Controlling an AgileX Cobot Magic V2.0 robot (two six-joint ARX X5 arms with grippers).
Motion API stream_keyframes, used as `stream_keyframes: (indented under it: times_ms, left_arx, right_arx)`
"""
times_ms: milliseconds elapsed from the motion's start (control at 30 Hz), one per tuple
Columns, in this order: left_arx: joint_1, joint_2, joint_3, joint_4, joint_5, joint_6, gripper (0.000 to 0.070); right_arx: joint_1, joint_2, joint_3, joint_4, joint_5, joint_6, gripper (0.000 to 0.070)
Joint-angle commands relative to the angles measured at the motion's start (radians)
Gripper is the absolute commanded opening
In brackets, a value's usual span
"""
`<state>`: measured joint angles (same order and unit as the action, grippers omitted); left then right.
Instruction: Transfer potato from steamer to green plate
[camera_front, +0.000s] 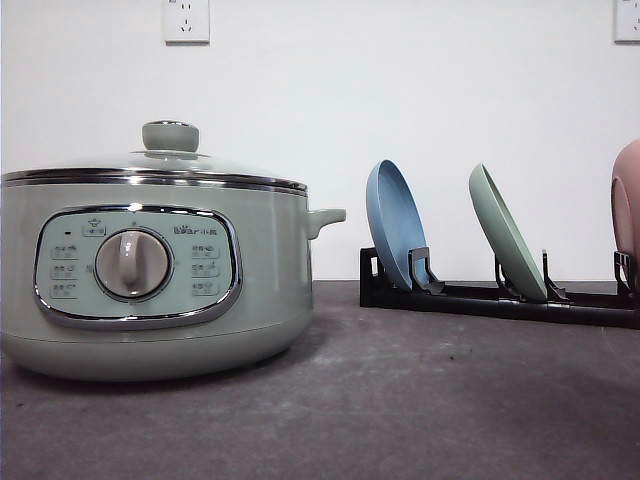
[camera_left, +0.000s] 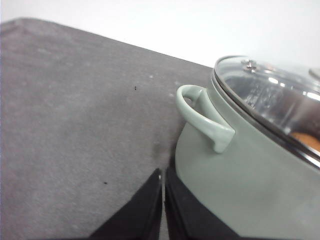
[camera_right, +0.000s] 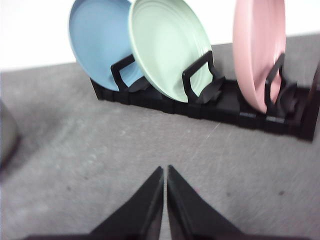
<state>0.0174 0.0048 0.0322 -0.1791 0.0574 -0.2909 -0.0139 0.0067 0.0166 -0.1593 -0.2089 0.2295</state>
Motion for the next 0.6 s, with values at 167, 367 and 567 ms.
stream_keyframes:
  times_ms: [167,367,567]
  left_arx:
    - [0.001,-0.002,-0.016,-0.009,0.002,-0.166,0.0]
    - [0.001,-0.001,0.028,-0.016,0.027,-0.211,0.0001]
    - [0.001,0.006,0.116,-0.057,0.056,-0.227,0.0001]
  right_arx:
    - [0.001,-0.003,-0.003,0.002,-0.006,0.128,0.0]
    - [0.001,-0.003,0.012,0.0,-0.028,0.186,0.0]
    - [0.001,-0.002,0.091,-0.001,-0.028,0.209,0.0]
